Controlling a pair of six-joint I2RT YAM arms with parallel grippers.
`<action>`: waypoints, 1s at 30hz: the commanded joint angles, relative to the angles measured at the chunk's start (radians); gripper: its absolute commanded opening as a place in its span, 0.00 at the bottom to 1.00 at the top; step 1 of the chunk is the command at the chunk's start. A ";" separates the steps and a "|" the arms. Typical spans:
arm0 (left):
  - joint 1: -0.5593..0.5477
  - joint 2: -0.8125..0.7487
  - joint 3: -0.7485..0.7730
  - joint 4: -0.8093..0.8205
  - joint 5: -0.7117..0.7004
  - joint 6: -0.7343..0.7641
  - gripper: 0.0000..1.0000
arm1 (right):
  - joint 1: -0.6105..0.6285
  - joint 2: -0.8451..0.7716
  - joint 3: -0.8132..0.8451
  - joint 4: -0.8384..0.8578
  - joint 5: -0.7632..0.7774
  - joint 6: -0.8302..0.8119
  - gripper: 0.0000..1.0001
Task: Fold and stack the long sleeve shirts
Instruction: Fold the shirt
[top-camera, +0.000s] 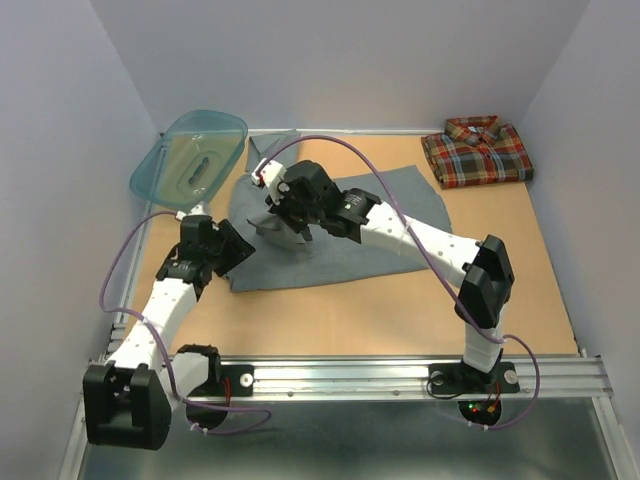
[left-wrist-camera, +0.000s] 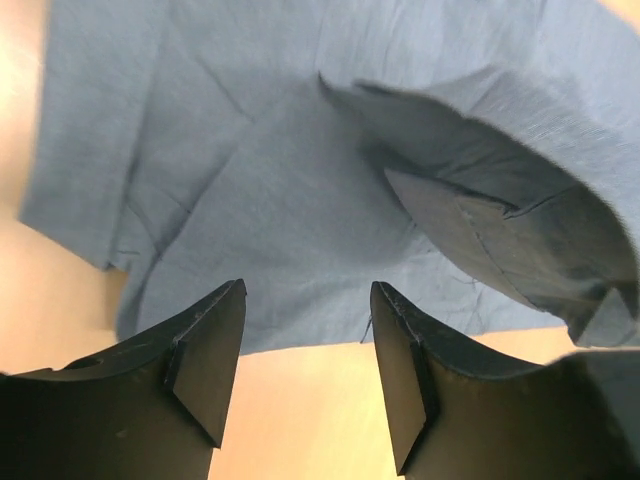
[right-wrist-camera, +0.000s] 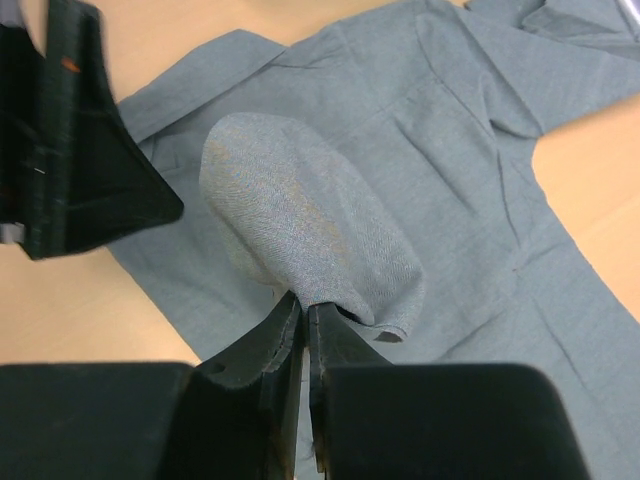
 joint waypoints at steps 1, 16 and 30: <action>-0.045 0.065 -0.047 0.088 0.033 -0.054 0.61 | 0.001 -0.043 -0.039 0.055 -0.051 0.007 0.09; -0.092 0.134 -0.199 -0.002 -0.066 -0.212 0.43 | 0.000 -0.098 -0.121 0.055 0.062 -0.023 0.10; -0.092 0.059 -0.208 -0.086 -0.106 -0.297 0.33 | -0.034 -0.169 -0.205 0.053 0.149 -0.063 0.27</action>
